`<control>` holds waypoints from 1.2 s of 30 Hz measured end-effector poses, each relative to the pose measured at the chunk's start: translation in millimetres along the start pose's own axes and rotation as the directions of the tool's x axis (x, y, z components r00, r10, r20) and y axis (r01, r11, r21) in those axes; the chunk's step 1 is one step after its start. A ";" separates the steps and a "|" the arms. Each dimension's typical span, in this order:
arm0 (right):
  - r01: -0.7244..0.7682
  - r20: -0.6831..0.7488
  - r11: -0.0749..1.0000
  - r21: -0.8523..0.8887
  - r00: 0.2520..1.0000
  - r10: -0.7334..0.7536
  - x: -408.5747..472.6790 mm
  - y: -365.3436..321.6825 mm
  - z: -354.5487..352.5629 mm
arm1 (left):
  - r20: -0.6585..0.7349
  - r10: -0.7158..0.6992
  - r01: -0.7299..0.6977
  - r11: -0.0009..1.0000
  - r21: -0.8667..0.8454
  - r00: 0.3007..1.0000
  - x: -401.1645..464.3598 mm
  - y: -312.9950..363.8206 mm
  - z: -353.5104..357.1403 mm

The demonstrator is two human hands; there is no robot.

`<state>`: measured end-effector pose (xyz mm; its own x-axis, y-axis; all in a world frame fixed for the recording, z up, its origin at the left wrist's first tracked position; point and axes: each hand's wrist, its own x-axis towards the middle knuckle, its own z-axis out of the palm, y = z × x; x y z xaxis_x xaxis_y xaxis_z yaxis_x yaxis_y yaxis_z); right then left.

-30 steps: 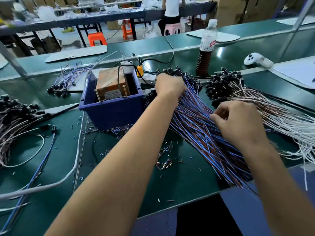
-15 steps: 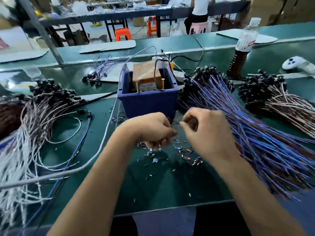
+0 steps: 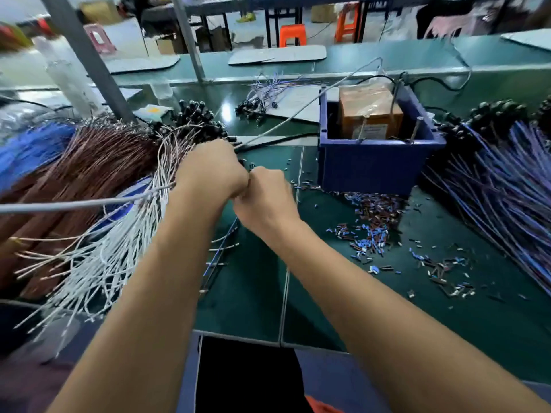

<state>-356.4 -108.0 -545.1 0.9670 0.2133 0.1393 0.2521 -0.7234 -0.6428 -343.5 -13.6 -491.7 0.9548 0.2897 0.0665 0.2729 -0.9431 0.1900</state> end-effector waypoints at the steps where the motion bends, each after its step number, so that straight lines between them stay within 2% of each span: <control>1: -0.032 0.001 0.999 -0.009 0.999 0.032 4.1 0.4 6.7 | 0.000 -0.002 0.002 1.000 -0.012 1.000 3.3 -2.7 -3.1; 7: -0.106 0.030 0.988 -0.111 0.993 0.110 14.6 6.7 14.6 | -0.020 0.006 -0.008 0.996 -0.086 1.000 10.4 -2.9 -2.6; 10: -0.157 0.066 0.976 -0.148 0.984 0.168 16.8 10.3 5.7 | 0.017 0.012 -0.011 0.997 -0.081 1.000 9.4 0.6 9.0; 13: -0.216 0.017 0.963 -0.162 0.975 0.222 15.1 17.0 -8.6 | 0.075 -0.013 0.024 0.988 -0.152 0.997 10.2 6.6 19.2; 15: -0.240 -0.022 0.967 -0.087 0.971 0.239 11.5 19.3 -22.1 | 0.118 -0.022 0.051 0.967 -0.251 0.993 9.8 15.2 23.1; 19: -0.203 0.025 0.968 0.148 0.979 0.201 -1.4 21.0 -51.6 | 0.173 0.004 0.082 0.870 -0.485 0.985 3.8 44.6 20.4; 21: -0.144 -0.014 0.987 0.065 0.989 0.145 -12.4 23.8 -67.1 | 0.153 0.024 0.070 0.814 -0.577 0.988 1.4 58.1 17.6; 26: -0.075 -0.235 0.979 -0.190 0.972 0.029 -38.7 32.7 -100.0 | 0.079 0.029 0.036 0.697 -0.716 0.996 -11.2 84.8 7.1; 28: -0.060 -0.341 0.961 -0.270 0.939 -0.037 -47.8 34.5 -109.4 | 0.041 0.025 0.015 0.639 -0.769 0.999 -18.7 94.1 -1.1; 32: -0.167 -0.526 0.905 -0.391 0.847 -0.072 -62.0 39.0 -126.5 | 0.037 0.054 0.001 0.551 -0.834 0.998 -32.5 115.0 -11.1; 34: -0.172 -0.543 0.898 -0.405 0.836 -0.085 -65.6 43.3 -133.2 | 0.057 0.081 0.009 0.507 -0.862 0.995 -38.7 127.7 -10.8; 36: -0.152 -0.475 0.893 -0.423 0.877 -0.075 -67.2 50.3 -139.6 | 0.053 0.088 0.006 0.469 -0.883 0.995 -44.4 139.3 -10.0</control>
<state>-403.7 -250.4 -481.7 0.8459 -0.0707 0.5287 0.0934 -0.9563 -0.2772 -349.0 -156.2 -458.4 0.9801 0.1962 0.0306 0.0295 -0.2964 0.9546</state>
